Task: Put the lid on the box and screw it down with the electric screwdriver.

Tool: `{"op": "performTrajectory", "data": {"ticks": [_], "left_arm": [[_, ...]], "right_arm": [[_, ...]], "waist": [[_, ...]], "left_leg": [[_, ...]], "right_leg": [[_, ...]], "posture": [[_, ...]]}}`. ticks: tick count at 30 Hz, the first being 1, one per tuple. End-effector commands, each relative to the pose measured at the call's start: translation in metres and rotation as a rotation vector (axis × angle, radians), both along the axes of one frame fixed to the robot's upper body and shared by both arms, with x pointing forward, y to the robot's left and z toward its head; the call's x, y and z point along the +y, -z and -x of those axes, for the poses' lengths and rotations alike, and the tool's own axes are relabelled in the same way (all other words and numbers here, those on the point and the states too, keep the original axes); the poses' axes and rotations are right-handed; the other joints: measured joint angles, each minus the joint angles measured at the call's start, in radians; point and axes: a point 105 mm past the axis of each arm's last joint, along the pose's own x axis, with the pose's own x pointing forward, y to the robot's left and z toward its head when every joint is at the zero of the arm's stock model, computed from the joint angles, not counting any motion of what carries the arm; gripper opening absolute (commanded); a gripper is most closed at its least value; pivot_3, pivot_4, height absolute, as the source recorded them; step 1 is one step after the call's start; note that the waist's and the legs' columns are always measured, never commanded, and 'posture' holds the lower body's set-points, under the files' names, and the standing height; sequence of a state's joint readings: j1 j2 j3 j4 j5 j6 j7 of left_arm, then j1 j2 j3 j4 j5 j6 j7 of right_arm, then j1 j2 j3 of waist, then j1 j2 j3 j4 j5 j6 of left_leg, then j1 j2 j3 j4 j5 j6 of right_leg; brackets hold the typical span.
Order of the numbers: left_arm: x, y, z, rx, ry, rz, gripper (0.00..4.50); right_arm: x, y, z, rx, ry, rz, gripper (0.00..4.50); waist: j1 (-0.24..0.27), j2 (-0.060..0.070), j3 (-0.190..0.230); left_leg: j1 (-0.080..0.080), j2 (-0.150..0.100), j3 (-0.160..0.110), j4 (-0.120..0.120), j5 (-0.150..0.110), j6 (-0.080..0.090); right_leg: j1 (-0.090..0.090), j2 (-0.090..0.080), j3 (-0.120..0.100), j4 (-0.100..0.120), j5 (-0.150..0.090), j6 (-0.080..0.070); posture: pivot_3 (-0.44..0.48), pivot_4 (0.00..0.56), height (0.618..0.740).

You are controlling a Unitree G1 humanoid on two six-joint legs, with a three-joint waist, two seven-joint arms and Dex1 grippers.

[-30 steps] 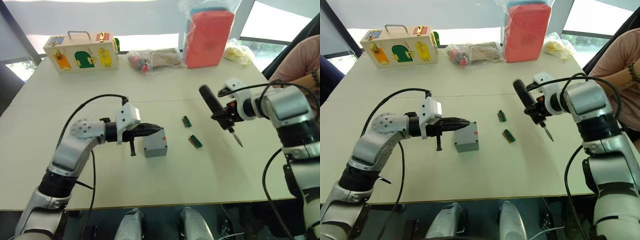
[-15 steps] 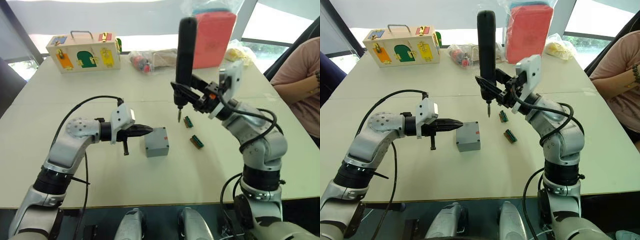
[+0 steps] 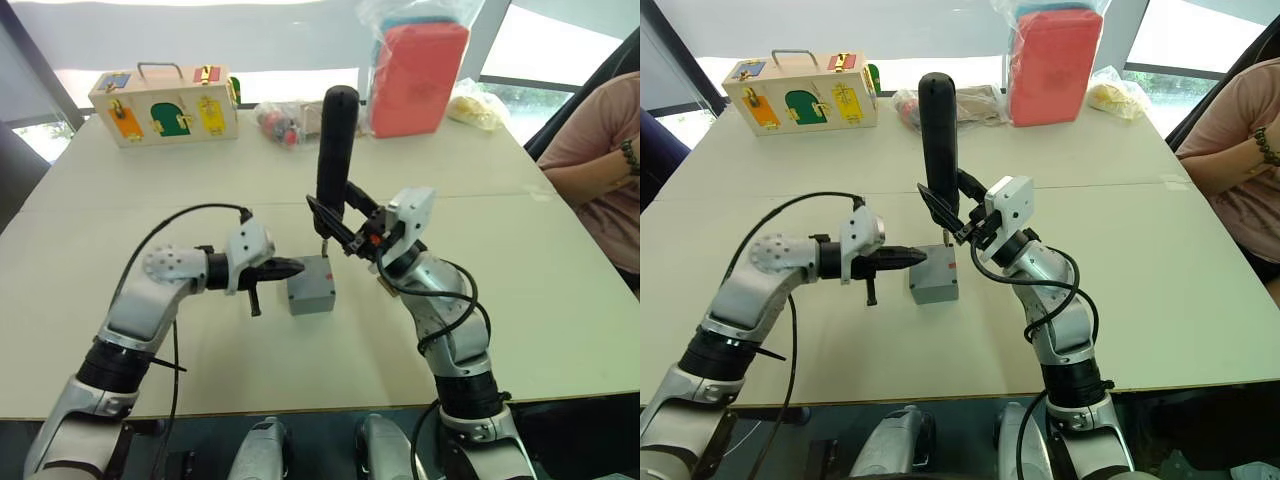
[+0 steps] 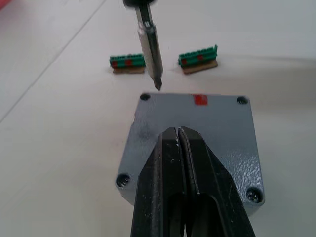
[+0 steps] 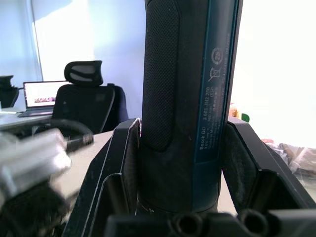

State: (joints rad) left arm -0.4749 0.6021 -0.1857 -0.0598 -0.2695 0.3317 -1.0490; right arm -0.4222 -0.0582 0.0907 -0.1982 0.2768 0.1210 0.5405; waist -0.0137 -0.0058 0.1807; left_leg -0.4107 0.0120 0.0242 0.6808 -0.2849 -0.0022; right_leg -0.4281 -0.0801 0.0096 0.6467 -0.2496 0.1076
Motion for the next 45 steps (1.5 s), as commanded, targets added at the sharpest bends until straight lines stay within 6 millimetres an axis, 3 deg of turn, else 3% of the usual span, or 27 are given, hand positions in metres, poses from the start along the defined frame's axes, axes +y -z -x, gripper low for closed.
{"op": "performTrajectory", "data": {"ticks": [1, 5, 35, 45], "left_arm": [[0.0, 0.0, -0.003, -0.022, -0.002, -0.008, 0.0], [-0.001, 0.009, -0.002, -0.002, 0.001, -0.017, 0.0], [0.001, 0.01, 0.0, -0.002, -0.016, -0.007, 0.0], [-0.001, 0.014, 0.002, 0.006, -0.014, -0.011, 0.0]], "right_arm": [[0.001, -0.021, 0.007, -0.1, 0.005, -0.042, 1.88], [0.0, -0.014, 0.003, -0.088, 0.024, -0.032, 1.88], [0.013, 0.002, -0.001, -0.077, -0.028, 0.02, 1.88], [0.012, 0.031, -0.008, 0.093, -0.023, 0.084, 1.88]], "waist": [[0.0, 0.0, 0.0], [0.0, 0.0, 0.0], [-0.001, 0.0, 0.0], [-0.002, 0.0, -0.003]], "left_leg": [[0.0, 0.0, 0.0, 0.0, 0.0, 0.0], [0.0, 0.0, 0.0, 0.0, 0.0, 0.0], [0.001, 0.0, 0.0, 0.0, 0.0, 0.0], [0.003, 0.0, 0.0, 0.0, 0.0, 0.0]], "right_leg": [[0.0, 0.0, 0.0, 0.0, 0.0, 0.0], [0.0, 0.0, 0.0, 0.0, 0.0, 0.0], [0.001, 0.0, 0.0, 0.001, 0.0, 0.0], [0.002, 0.0, 0.0, 0.0, 0.0, 0.0]], "posture": [[0.0, 0.15, 0.73], [0.0, 0.15, 0.73], [0.0, 0.15, 0.73], [0.0, 0.15, 0.73]]}}
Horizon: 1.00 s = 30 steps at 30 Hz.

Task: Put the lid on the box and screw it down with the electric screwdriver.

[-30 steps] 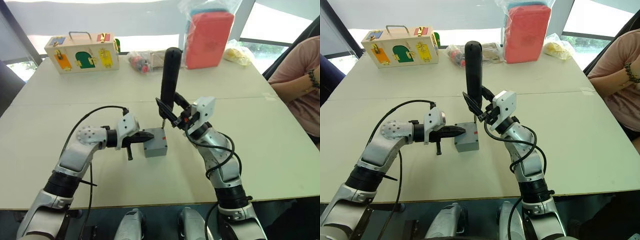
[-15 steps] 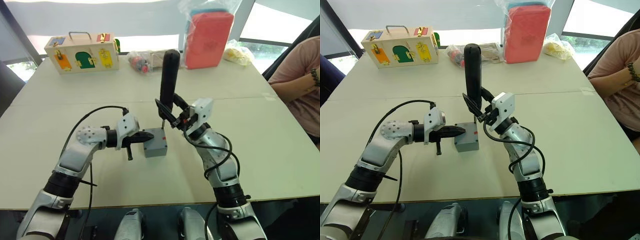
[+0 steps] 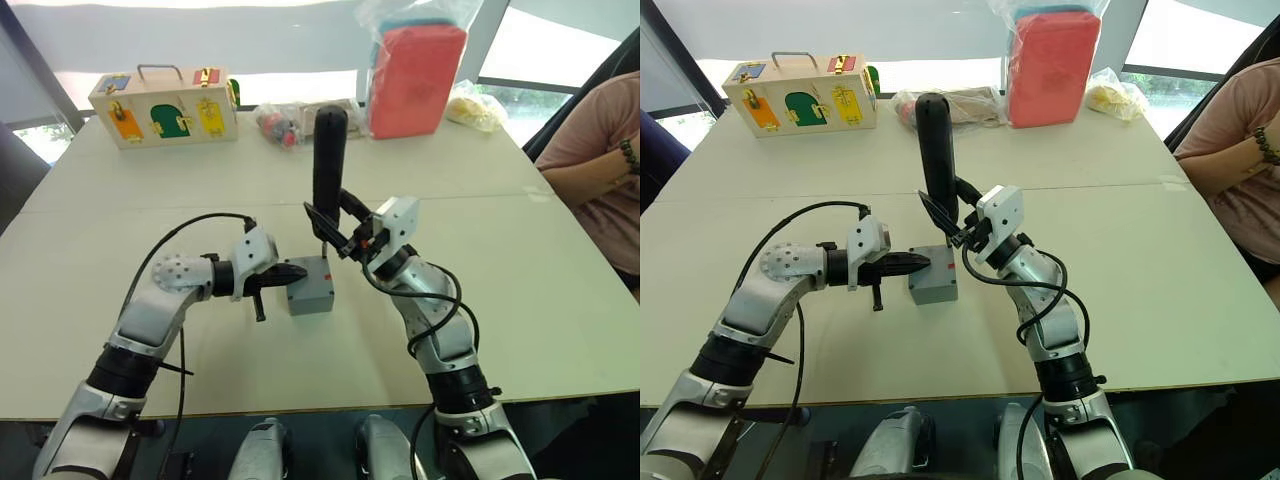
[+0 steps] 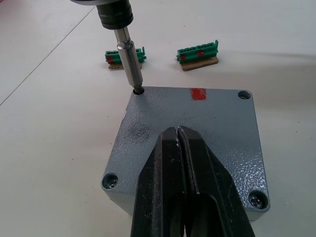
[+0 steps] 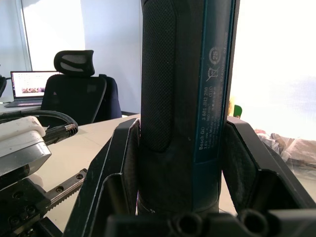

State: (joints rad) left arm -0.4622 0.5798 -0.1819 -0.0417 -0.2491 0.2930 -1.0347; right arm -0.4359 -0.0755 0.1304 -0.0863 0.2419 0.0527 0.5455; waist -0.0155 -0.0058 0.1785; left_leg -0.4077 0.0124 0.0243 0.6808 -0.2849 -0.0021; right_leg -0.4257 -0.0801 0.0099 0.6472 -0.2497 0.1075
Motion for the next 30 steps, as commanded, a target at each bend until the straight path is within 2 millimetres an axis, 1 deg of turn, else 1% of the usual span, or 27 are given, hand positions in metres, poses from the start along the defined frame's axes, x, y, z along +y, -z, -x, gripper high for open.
{"op": "performTrajectory", "data": {"ticks": [1, 7, 13, 15, 17, 19, 30], "left_arm": [[0.0, 0.011, 0.004, 0.026, 0.0, -0.024, 0.0], [-0.001, 0.015, 0.004, 0.024, 0.003, -0.041, 0.0], [0.0, 0.017, 0.004, 0.024, 0.002, -0.047, 0.0], [-0.001, 0.017, 0.004, 0.023, 0.003, -0.049, 0.0], [-0.001, 0.018, 0.004, 0.023, 0.002, -0.05, 0.0], [-0.001, 0.018, 0.004, 0.023, 0.002, -0.05, 0.0], [0.0, 0.022, 0.005, 0.028, -0.005, -0.057, 0.0]], "right_arm": [[0.005, 0.014, 0.001, 0.085, -0.022, 0.026, 1.88], [0.002, 0.04, -0.005, 0.215, 0.023, 0.088, 1.88], [0.001, 0.053, -0.004, 0.268, 0.038, 0.123, 1.88], [0.001, 0.056, -0.004, 0.277, 0.043, 0.135, 1.88], [0.0, 0.059, -0.005, 0.295, 0.046, 0.148, 1.88], [0.0, 0.063, -0.005, 0.315, 0.049, 0.157, 1.88], [-0.001, 0.079, -0.005, 0.401, 0.062, 0.206, 1.88]], "waist": [[0.0, 0.0, -0.001], [0.0, -0.002, -0.009], [0.0, -0.004, -0.018], [0.0, -0.004, -0.018], [0.0, -0.004, -0.018], [0.0, -0.004, -0.019], [0.0, -0.007, -0.031]], "left_leg": [[0.0, 0.0, 0.0, 0.0, 0.0, 0.0], [0.001, 0.0, 0.0, 0.0, 0.0, 0.0], [0.004, 0.0, 0.0, -0.001, 0.0, 0.0], [0.007, 0.0, 0.0, -0.002, -0.001, 0.001], [0.016, 0.0, 0.0, -0.004, -0.002, 0.003], [0.02, 0.001, 0.0, -0.004, -0.004, 0.006], [0.023, 0.002, 0.0, -0.008, -0.004, 0.006]], "right_leg": [[0.0, 0.0, 0.0, 0.0, 0.0, 0.0], [0.001, 0.0, 0.0, 0.0, 0.0, 0.0], [0.005, 0.0, 0.0, -0.001, -0.001, -0.001], [0.008, 0.0, 0.0, -0.001, -0.001, -0.002], [0.016, 0.0, 0.0, -0.003, -0.003, -0.002], [0.02, 0.0, 0.0, -0.003, -0.006, -0.005], [0.021, 0.0, 0.0, -0.004, -0.007, -0.006]], "posture": [[0.0, 0.15, 0.73], [0.0, 0.15, 0.73], [0.0, 0.15, 0.73], [0.0, 0.15, 0.73], [0.0, 0.15, 0.73], [0.0, 0.15, 0.73], [0.0, 0.15, 0.73]]}}
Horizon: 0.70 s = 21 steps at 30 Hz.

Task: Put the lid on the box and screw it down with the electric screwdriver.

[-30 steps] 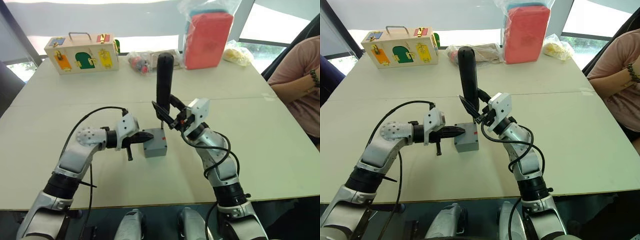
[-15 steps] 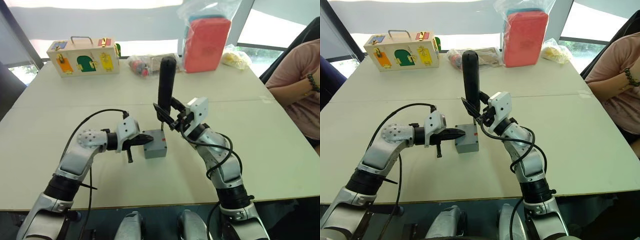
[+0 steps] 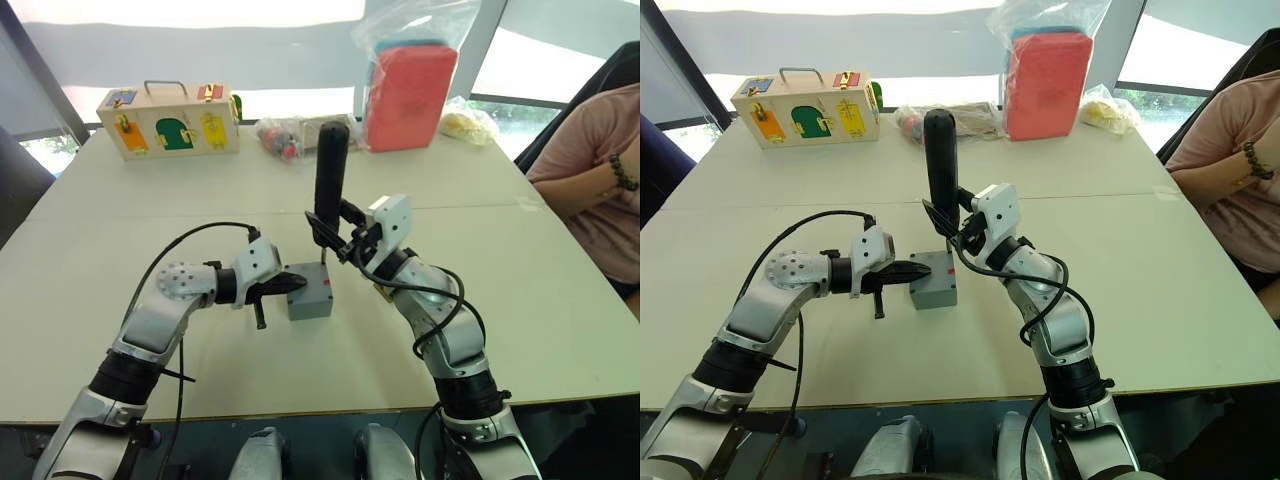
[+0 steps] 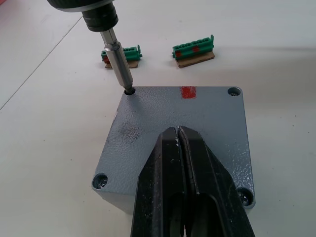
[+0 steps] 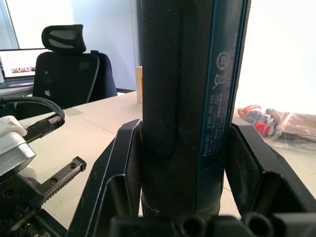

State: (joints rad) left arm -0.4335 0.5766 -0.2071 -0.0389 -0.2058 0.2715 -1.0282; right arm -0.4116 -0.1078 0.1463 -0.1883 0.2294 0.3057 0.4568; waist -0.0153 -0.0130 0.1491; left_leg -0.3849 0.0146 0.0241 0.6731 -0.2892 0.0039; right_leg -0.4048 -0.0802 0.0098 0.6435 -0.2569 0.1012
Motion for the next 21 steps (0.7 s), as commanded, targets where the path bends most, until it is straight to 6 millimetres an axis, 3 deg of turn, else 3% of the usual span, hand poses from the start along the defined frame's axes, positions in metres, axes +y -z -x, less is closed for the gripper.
{"op": "performTrajectory", "data": {"ticks": [1, 5, 12, 21], "left_arm": [[0.001, 0.008, 0.001, 0.021, -0.004, -0.015, 0.0], [0.001, 0.009, 0.002, 0.023, -0.005, -0.017, 0.0], [0.002, 0.011, 0.002, 0.026, -0.004, -0.019, 0.0], [0.004, 0.013, 0.001, 0.028, -0.009, -0.025, 0.0]], "right_arm": [[0.003, 0.063, -0.001, 0.243, -0.005, 0.124, 1.88], [0.003, 0.066, 0.0, 0.265, -0.006, 0.137, 1.88], [0.003, 0.076, 0.003, 0.31, -0.004, 0.179, 1.88], [0.001, 0.073, 0.0, 0.299, 0.009, 0.193, 1.88]], "waist": [[0.0, 0.0, -0.003], [-0.001, 0.0, -0.006], [-0.002, -0.001, -0.009], [-0.002, -0.001, -0.012]], "left_leg": [[0.001, 0.0, 0.0, -0.001, 0.0, 0.0], [0.013, 0.001, 0.0, -0.011, 0.0, 0.0], [0.013, 0.002, -0.001, -0.012, 0.0, 0.0], [0.013, 0.002, -0.001, -0.012, 0.0, 0.0]], "right_leg": [[0.0, 0.0, 0.0, -0.001, 0.0, 0.0], [0.012, 0.0, 0.0, -0.009, -0.001, -0.001], [0.013, -0.001, -0.001, -0.011, -0.001, -0.002], [0.013, -0.002, -0.001, -0.013, -0.002, -0.005]], "posture": [[0.0, 0.15, 0.73], [0.0, 0.15, 0.73], [0.0, 0.15, 0.73], [0.0, 0.15, 0.73]]}}
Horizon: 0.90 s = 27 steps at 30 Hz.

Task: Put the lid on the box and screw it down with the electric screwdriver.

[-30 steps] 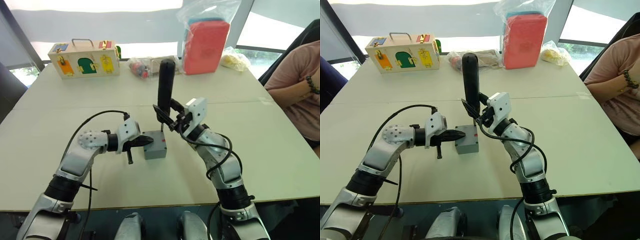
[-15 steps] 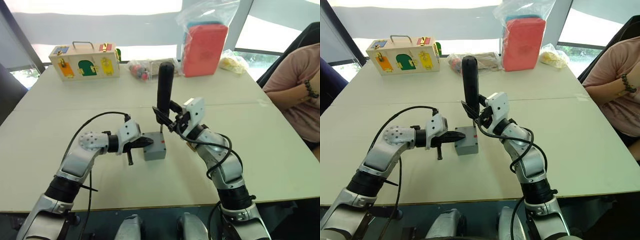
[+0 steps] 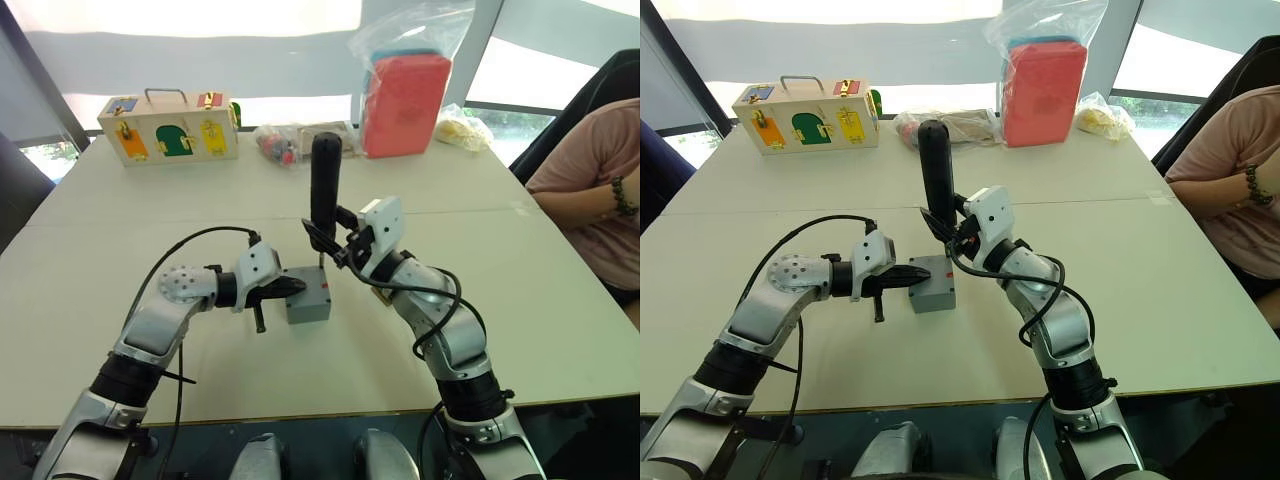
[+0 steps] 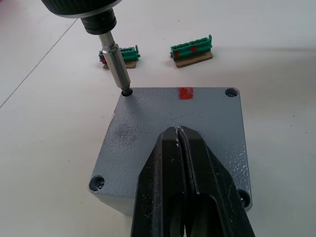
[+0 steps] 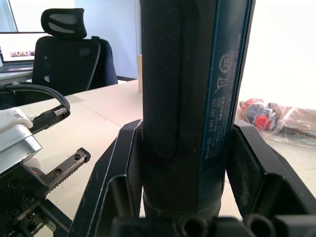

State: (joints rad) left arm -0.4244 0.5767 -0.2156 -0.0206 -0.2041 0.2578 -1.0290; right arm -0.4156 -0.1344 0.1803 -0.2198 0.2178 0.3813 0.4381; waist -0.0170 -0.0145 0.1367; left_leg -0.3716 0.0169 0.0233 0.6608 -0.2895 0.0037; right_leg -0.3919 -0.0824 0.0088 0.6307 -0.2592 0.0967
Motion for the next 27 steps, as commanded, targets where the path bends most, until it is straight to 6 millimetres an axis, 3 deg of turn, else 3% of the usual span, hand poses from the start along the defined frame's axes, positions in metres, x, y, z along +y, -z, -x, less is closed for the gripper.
{"op": "performTrajectory", "data": {"ticks": [1, 8, 16, 19, 21, 23, 27], "left_arm": [[0.003, 0.006, 0.0, 0.012, -0.01, -0.021, 0.0], [0.004, 0.004, 0.0, 0.011, -0.013, -0.018, 0.0], [0.001, -0.015, 0.002, -0.015, -0.003, 0.042, 0.0], [-0.006, -0.035, 0.006, -0.037, 0.019, 0.094, 0.0], [-0.001, -0.06, 0.011, -0.071, 0.033, 0.14, 0.0], [0.003, -0.073, 0.016, -0.093, 0.039, 0.149, 0.0], [0.013, -0.085, 0.023, -0.107, 0.032, 0.135, 0.0]], "right_arm": [[-0.004, 0.066, -0.002, 0.262, 0.018, 0.134, 1.88], [-0.005, 0.043, -0.005, 0.176, 0.008, 0.126, 1.88], [-0.012, -0.068, 0.008, -0.083, -0.05, -0.095, 1.88], [-0.03, -0.109, 0.011, -0.097, -0.042, -0.189, 1.88], [-0.051, -0.131, 0.005, -0.04, 0.005, -0.204, 1.88], [-0.072, -0.134, 0.0, 0.039, 0.062, -0.141, 1.88], [-0.114, -0.115, -0.009, 0.269, 0.184, 0.032, 1.88]], "waist": [[0.0, 0.0, 0.0], [0.002, 0.0, 0.0], [0.002, 0.002, 0.008], [0.002, 0.007, 0.013], [0.003, 0.008, 0.018], [0.003, 0.008, 0.027], [0.006, 0.008, 0.027]], "left_leg": [[0.0, 0.0, 0.0, 0.0, 0.0, 0.0], [-0.001, 0.0, 0.0, -0.002, 0.0, 0.0], [-0.008, -0.001, 0.0, -0.004, 0.0, -0.001], [-0.029, -0.002, 0.0, -0.003, 0.004, -0.007], [-0.04, -0.002, 0.0, 0.0, 0.005, -0.008], [-0.046, -0.002, 0.0, 0.003, 0.006, -0.009], [-0.053, -0.004, -0.002, 0.003, 0.006, -0.009]], "right_leg": [[0.0, 0.0, 0.0, 0.0, 0.0, 0.0], [-0.001, -0.006, 0.0, -0.001, 0.0, -0.001], [-0.009, -0.01, 0.0, -0.002, 0.0, -0.001], [-0.031, -0.01, 0.0, 0.001, 0.003, -0.002], [-0.041, -0.009, -0.001, 0.003, 0.007, 0.002], [-0.044, -0.009, -0.002, 0.004, 0.008, 0.003], [-0.048, -0.008, -0.009, 0.0, 0.008, 0.003]], "posture": [[0.0, 0.15, 0.73], [0.0, 0.15, 0.73], [0.0, 0.15, 0.73], [0.0, 0.15, 0.73], [0.0, 0.15, 0.73], [0.0, 0.15, 0.73], [0.0, 0.15, 0.73]]}}
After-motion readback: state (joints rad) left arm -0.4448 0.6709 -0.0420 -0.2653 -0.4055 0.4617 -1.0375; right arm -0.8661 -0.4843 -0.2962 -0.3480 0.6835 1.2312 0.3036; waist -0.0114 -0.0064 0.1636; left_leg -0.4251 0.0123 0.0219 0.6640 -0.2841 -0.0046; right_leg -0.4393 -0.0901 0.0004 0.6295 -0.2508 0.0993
